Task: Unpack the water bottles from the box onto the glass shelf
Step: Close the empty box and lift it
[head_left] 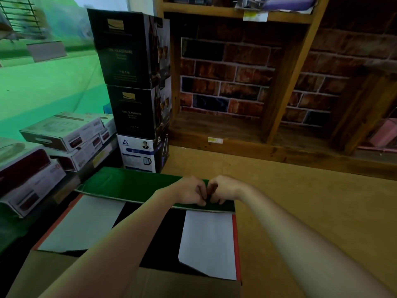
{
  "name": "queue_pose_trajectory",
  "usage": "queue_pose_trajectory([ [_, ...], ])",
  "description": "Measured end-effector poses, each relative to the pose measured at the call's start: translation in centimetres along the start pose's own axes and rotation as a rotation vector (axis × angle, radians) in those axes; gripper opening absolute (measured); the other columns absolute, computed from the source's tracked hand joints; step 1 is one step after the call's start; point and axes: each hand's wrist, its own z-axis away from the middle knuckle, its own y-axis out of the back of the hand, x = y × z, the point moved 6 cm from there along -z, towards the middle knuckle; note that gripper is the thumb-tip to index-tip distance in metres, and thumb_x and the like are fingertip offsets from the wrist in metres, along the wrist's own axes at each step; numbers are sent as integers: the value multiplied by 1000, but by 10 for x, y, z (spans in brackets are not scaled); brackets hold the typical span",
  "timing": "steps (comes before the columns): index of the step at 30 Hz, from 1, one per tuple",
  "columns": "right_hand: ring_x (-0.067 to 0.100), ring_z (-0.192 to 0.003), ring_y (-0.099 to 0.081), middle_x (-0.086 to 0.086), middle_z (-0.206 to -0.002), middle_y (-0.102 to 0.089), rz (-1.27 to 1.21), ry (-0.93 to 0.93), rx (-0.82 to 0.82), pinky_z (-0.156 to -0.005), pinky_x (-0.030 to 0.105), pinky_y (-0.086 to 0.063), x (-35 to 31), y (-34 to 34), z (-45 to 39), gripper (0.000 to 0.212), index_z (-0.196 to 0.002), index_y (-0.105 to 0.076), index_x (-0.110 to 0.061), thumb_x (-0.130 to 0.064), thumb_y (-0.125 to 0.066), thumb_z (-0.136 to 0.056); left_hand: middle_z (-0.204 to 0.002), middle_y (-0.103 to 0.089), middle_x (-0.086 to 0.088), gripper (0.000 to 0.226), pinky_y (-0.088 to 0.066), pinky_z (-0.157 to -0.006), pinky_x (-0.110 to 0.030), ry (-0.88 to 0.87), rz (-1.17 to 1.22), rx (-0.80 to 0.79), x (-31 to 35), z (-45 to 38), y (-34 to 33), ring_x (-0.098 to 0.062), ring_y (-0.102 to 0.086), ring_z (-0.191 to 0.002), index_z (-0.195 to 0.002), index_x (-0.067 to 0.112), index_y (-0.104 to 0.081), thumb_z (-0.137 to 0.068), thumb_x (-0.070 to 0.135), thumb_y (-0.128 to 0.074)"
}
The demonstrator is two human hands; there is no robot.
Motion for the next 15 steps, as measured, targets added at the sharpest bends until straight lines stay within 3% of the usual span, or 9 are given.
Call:
queue_pose_trajectory([
  [2, 19, -90, -62, 14, -113, -64, 24, -21, -31, -75, 27, -54, 7, -11, -6, 27, -110, -62, -7, 0, -62, -84, -95, -68, -6, 22, -41, -67, -20, 23, -69, -52, -8, -5, -11, -13, -55, -82, -98, 9, -67, -76, 11, -73],
  [4, 18, -86, -62, 13, -112, -65, 64, -21, -7, -77, 30, -55, 11, -16, -9, 28, -109, -62, -7, -1, -65, -82, -94, -66, -10, 26, -40, -66, -21, 26, -108, -52, -11, -11, -18, -14, -54, -83, -99, 6, -67, -75, 11, -74],
  [6, 17, -78, -62, 11, -105, -65, 102, -16, 15, -71, 29, -54, 13, -17, -11, 26, -107, -62, -8, -2, -65, -81, -88, -63, -6, 27, -40, -67, -22, 32, -132, -38, -13, -15, -21, -15, -54, -83, -99, 5, -67, -74, 11, -75],
  [8, 14, -70, -59, 9, -99, -63, 169, -7, 18, -60, 23, -48, 11, -20, -12, 24, -106, -61, -8, -2, -63, -83, -96, -67, -9, 28, -43, -75, -24, 44, -157, -14, -14, -16, -23, -19, -57, -88, -99, 5, -67, -74, 12, -76],
  [11, 19, -80, -57, 13, -107, -64, 286, 1, 34, -65, 28, -46, 5, -22, -8, 23, -108, -61, -5, -2, -60, -84, -104, -68, -12, 25, -48, -83, -30, 48, -219, 27, -13, -14, -25, -26, -61, -99, -97, 5, -68, -76, 15, -74],
  [15, 25, -91, -55, 14, -109, -62, 355, 34, 73, -70, 31, -42, -3, -24, 4, 25, -109, -60, -5, -3, -57, -85, -98, -68, -12, 14, -53, -81, -37, 19, -302, 57, -8, -4, -20, -29, -63, -93, -90, 9, -68, -79, 18, -68],
])
